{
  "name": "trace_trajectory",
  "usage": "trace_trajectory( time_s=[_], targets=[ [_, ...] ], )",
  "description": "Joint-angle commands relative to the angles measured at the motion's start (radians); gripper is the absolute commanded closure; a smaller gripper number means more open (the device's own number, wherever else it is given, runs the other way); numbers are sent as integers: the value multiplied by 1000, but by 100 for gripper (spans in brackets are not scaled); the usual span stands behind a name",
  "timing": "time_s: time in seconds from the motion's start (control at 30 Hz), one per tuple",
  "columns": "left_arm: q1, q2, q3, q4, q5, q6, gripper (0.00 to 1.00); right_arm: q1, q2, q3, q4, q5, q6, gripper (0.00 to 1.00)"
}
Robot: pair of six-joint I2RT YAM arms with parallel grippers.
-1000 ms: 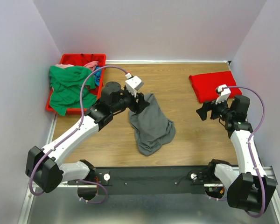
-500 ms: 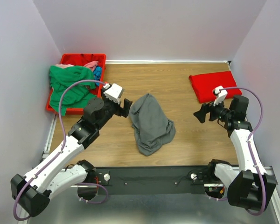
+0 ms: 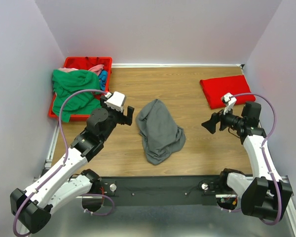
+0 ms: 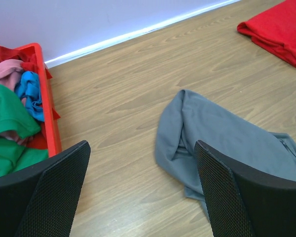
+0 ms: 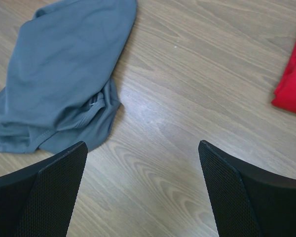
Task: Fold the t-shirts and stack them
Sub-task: Move the tshirt to the center of the board, then flatten the tshirt out
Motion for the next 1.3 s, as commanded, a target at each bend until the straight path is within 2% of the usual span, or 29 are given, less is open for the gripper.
trace_trajectory(
  time_s=[0.0, 0.87, 1.03, 1.27],
  targets=[
    [-3, -20, -11, 30, -52, 7, 6, -9, 27, 2, -33, -67, -35, 0],
    [1, 2, -9, 30, 16, 7, 6, -2, 114, 13, -63, -135, -68, 0],
    [3, 13, -12, 28, 54, 7, 6, 130, 217, 74, -107, -95, -108, 0],
    [4, 34, -12, 30, 92, 7, 7, 340, 409, 256, -164, -9, -103, 0]
  ],
)
